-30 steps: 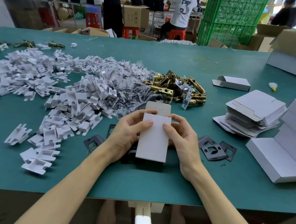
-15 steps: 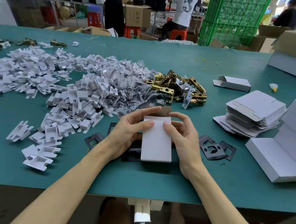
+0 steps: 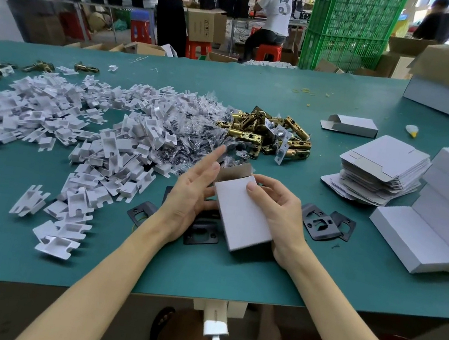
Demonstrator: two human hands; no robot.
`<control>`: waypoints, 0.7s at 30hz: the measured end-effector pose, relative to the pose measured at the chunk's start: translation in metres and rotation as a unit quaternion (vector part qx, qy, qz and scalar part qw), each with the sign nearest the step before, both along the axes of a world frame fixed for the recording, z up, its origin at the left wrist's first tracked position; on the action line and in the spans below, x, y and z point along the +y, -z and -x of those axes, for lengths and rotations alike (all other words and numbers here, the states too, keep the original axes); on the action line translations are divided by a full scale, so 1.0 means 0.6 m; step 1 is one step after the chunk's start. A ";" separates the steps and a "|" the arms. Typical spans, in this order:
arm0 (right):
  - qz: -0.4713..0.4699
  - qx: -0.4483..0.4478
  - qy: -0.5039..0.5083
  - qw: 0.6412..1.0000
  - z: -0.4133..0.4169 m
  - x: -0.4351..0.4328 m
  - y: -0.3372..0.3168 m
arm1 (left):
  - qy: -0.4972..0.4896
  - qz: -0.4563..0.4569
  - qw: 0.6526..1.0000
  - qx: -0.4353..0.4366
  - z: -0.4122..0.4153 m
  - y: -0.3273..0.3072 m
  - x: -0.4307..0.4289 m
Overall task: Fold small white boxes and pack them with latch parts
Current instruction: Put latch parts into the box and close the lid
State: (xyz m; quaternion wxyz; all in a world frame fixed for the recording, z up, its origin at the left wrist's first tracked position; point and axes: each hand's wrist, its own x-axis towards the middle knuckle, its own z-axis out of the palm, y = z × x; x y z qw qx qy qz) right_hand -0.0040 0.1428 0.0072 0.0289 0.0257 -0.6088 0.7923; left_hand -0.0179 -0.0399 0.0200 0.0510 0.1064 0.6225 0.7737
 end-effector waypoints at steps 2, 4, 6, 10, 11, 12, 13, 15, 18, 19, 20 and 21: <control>-0.004 0.000 -0.008 1.000 0.000 0.000 0.000 | -0.003 0.022 1.000 -0.012 -0.001 -0.002 0.000; -0.008 0.001 -0.017 1.000 0.001 0.000 -0.001 | -0.007 0.029 0.999 -0.018 -0.001 -0.001 0.000; -0.006 -0.001 -0.022 1.000 0.001 0.000 -0.001 | -0.016 0.031 0.999 -0.020 -0.001 -0.001 0.001; -0.002 -0.001 -0.022 1.000 0.001 0.001 0.000 | -0.016 0.040 0.999 -0.015 -0.004 0.000 0.004; 0.000 -0.003 -0.022 1.000 0.001 0.001 0.000 | -0.011 0.038 0.999 -0.013 -0.005 0.000 0.004; 0.001 -0.004 -0.022 1.000 0.001 0.001 0.000 | -0.007 0.035 0.999 -0.011 -0.005 -0.001 0.003; 0.002 -0.005 -0.023 1.000 0.001 0.001 0.000 | -0.002 0.033 0.999 -0.009 -0.006 -0.001 0.003; 0.004 -0.007 -0.025 1.000 0.001 0.001 0.000 | 0.006 0.029 1.000 -0.007 -0.007 -0.002 0.002; 0.006 -0.014 -0.032 0.999 0.000 0.001 0.000 | 0.016 0.013 1.000 -0.009 -0.008 0.000 0.001; 0.009 -0.015 -0.035 0.999 -0.001 0.001 0.000 | 0.016 0.008 1.000 -0.011 -0.008 0.001 0.001; 0.014 -0.015 -0.039 0.999 -0.002 0.001 -0.001 | 0.016 0.006 1.000 -0.013 -0.008 0.001 0.001; 0.017 -0.014 -0.044 0.999 -0.003 0.000 -0.002 | 0.015 0.007 1.000 -0.015 -0.008 0.002 0.001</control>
